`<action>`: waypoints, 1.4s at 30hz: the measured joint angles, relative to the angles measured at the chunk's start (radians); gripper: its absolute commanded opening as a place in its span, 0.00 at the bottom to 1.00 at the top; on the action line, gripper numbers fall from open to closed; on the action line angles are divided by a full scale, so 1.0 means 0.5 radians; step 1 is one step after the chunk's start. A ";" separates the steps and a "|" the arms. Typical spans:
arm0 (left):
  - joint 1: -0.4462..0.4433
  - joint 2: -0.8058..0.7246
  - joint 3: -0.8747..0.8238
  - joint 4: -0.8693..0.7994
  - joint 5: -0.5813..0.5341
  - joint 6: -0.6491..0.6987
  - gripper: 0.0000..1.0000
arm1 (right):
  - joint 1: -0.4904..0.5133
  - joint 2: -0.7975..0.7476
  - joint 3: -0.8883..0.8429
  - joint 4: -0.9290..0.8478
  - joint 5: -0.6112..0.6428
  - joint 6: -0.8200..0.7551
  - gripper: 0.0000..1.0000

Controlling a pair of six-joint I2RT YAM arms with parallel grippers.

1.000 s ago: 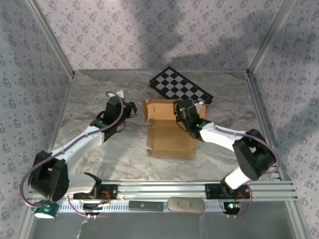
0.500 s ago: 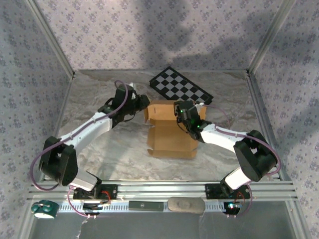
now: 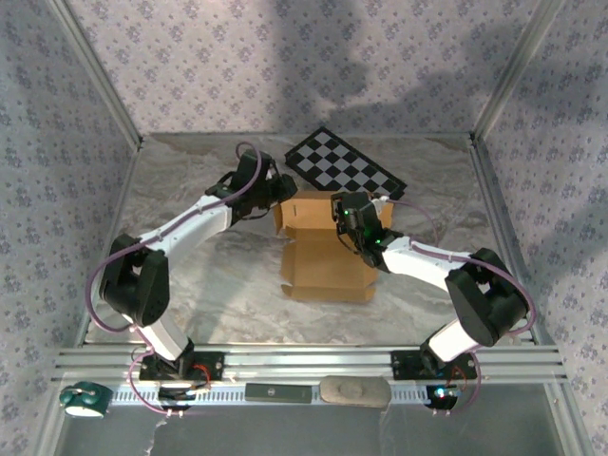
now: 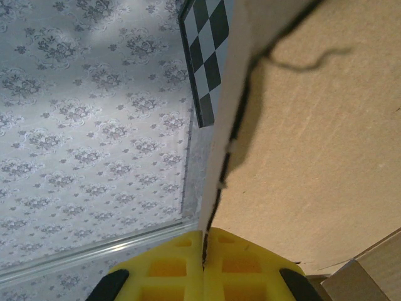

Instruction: Fold the paper box

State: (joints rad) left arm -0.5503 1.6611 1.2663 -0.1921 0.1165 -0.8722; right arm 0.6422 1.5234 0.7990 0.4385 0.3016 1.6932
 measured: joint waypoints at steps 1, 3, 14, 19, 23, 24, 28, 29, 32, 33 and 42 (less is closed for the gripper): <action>0.000 0.005 0.002 -0.003 0.000 0.000 0.33 | 0.000 0.000 0.000 -0.001 -0.001 0.000 0.00; 0.000 0.026 0.002 -0.013 0.000 0.000 0.34 | 0.000 0.000 0.000 0.000 -0.004 0.000 0.00; -0.003 0.096 -0.019 0.038 0.060 -0.066 0.38 | -0.001 0.000 0.000 0.000 -0.007 0.000 0.00; -0.004 0.098 -0.068 0.163 0.141 -0.164 0.37 | -0.001 0.000 0.000 0.002 -0.008 0.000 0.00; -0.004 0.098 -0.085 0.239 0.188 -0.214 0.30 | -0.001 0.000 -0.002 0.015 -0.007 0.001 0.00; -0.004 0.098 -0.095 0.256 0.192 -0.226 0.26 | -0.001 0.000 -0.002 0.015 -0.007 0.000 0.00; -0.003 0.098 -0.122 0.281 0.203 -0.245 0.08 | -0.002 0.000 -0.008 0.014 -0.007 0.000 0.00; -0.003 0.098 -0.122 0.284 0.203 -0.253 0.04 | -0.003 0.000 -0.011 0.012 -0.006 0.000 0.00; -0.003 0.098 -0.122 0.302 0.201 -0.276 0.00 | -0.006 0.000 -0.022 0.008 -0.006 0.001 0.00; -0.003 0.098 -0.123 0.302 0.201 -0.284 0.00 | -0.006 0.000 -0.022 0.008 -0.007 0.001 0.00; -0.004 0.016 -0.226 0.278 0.118 -0.233 0.39 | -0.006 -0.009 -0.030 0.008 -0.014 0.002 0.00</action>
State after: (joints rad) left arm -0.5522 1.6691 1.1534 -0.0532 0.1757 -0.9890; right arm 0.6392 1.5188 0.7841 0.4427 0.2947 1.6939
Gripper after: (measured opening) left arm 0.369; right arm 0.063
